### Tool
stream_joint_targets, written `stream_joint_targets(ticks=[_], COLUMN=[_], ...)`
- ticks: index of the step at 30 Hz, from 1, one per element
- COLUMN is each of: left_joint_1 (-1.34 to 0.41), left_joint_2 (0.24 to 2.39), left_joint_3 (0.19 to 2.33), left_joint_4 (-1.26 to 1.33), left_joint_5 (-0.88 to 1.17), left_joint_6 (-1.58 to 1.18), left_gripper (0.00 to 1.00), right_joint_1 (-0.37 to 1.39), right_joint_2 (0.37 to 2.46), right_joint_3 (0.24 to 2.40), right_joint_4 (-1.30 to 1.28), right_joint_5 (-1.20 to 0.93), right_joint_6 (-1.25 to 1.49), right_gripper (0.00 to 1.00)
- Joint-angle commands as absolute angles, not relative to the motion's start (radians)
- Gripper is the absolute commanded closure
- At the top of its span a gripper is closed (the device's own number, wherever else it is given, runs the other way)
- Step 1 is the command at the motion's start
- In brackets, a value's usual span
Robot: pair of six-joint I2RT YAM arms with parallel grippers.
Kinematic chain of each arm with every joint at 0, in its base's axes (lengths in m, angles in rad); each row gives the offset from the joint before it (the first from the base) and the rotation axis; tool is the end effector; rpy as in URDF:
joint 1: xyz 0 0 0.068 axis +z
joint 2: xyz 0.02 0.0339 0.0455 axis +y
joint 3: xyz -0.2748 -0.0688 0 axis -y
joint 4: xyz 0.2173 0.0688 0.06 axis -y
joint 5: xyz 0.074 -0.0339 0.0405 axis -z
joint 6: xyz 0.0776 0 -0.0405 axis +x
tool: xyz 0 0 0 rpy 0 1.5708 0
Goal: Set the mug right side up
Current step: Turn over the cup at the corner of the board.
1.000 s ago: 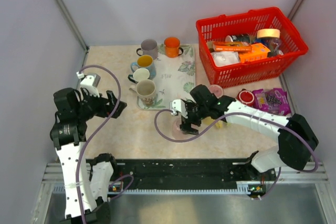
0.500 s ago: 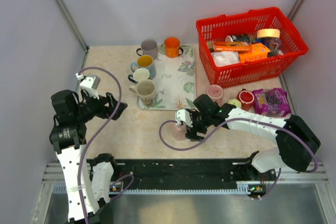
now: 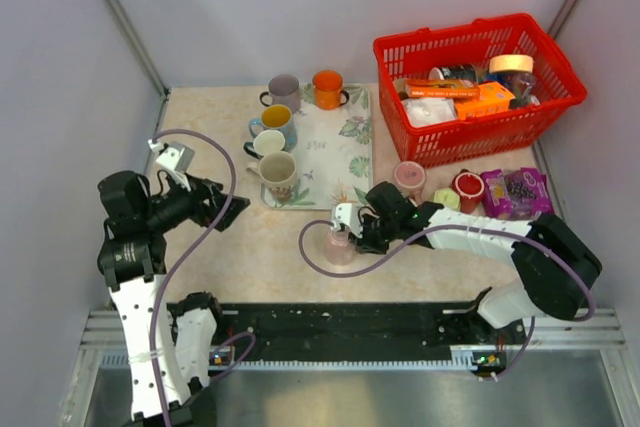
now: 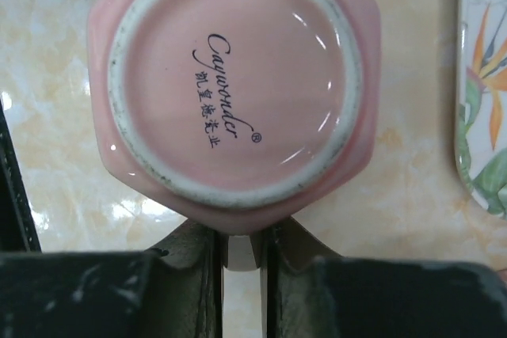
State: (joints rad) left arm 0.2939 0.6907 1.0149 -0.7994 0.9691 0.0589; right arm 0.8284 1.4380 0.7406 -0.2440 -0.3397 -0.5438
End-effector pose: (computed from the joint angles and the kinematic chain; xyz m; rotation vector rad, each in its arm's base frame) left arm 0.1142 -0.0323 0.3607 0.3648 1.8640 -0.7436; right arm 0.1671 0.2204 0.1733 -1.7012 1.8562 0.5428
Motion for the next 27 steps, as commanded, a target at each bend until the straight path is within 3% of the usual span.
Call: stream_joint_targets(ticks=[1, 7, 12, 15, 19, 24, 27], left_joint_1=[0.299, 0.276, 0.262, 0.261, 0.256, 0.215, 0.163], left_joint_2=[0.644, 0.623, 0.598, 0.6, 0.63, 0.652, 0.681], left_joint_3=[1.009, 1.092, 1.132, 1.121, 1.112, 1.086, 1.084], left_joint_4=[-0.655, -0.681, -0.681, -0.655, -0.552, -0.676, -0.676], left_joint_5=[1.02, 1.04, 1.072, 1.113, 1.212, 1.282, 1.298], left_joint_6=[0.116, 0.536, 0.995, 1.199, 1.267, 1.604, 1.643], left_gripper=[0.08, 0.05, 0.01, 0.01, 0.01, 0.04, 0.05], right_joint_1=[0.813, 0.747, 0.641, 0.601, 0.594, 0.607, 0.623], right_joint_2=[1.394, 1.408, 1.57, 1.627, 1.673, 1.733, 1.766], right_joint_3=[0.833, 1.185, 1.477, 1.529, 1.519, 1.589, 1.626], right_joint_4=[-0.296, -0.533, -0.638, -0.527, -0.182, -0.069, -0.017], right_joint_5=[-0.359, -0.566, -0.92, -1.082, -1.259, -1.308, -1.307], right_joint_6=[-0.502, -0.376, -0.174, 0.021, 0.417, 0.528, 0.578], right_gripper=[1.0, 1.0, 1.0, 1.0, 1.0, 1.0, 1.0])
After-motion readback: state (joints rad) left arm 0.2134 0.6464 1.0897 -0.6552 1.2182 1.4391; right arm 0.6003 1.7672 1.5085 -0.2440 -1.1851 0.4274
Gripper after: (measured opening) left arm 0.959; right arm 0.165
